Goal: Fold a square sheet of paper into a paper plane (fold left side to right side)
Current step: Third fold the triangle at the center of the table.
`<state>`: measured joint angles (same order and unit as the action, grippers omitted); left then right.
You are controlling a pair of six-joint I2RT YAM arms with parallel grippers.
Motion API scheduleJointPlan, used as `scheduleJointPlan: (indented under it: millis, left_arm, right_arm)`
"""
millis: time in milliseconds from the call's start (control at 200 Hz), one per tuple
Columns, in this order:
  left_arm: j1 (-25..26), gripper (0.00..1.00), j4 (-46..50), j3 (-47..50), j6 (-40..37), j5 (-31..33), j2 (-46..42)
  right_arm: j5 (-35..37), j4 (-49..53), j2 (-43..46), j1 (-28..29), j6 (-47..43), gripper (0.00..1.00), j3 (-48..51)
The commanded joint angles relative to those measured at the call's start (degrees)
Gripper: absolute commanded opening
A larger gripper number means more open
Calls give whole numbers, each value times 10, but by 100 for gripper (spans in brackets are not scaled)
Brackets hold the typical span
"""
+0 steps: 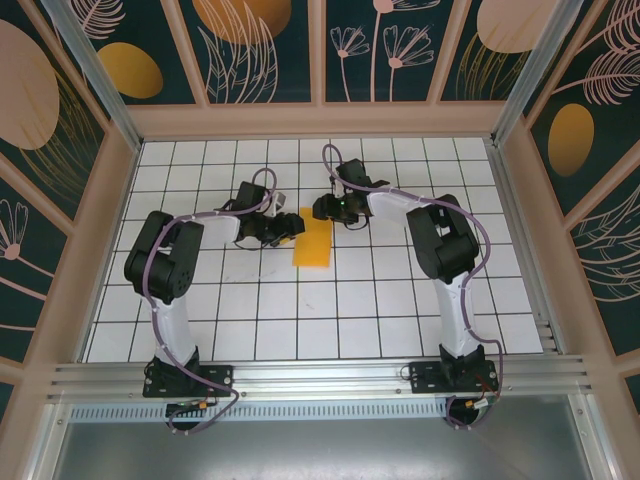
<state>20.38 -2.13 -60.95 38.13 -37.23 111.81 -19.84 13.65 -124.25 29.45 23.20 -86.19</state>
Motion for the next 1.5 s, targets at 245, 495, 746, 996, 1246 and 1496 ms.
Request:
scheduleJointPlan:
  millis: [245, 495, 746, 996, 1246, 1496]
  left_arm:
    - [12, 55, 50, -18, -29, 19, 14]
    - [17, 55, 67, -14, -37, 34, 5]
    - [26, 56, 81, -8, -38, 57, -4]
    - [30, 55, 71, 16, -32, 48, -22]
    - [38, 42, 49, 21, -17, 36, -23]
    - [38, 31, 57, 19, -15, 44, -34]
  right_arm:
    - [-4, 25, -21, 0, -5, 58, 21]
    - [-4, 26, -21, 0, -6, 58, 20]
    - [-4, 24, -23, -1, -5, 58, 20]
    - [-5, 24, -24, -1, -5, 58, 20]
    - [-17, 16, -20, -2, -4, 58, 23]
    - [-40, -19, -2, -15, -4, 58, 47]
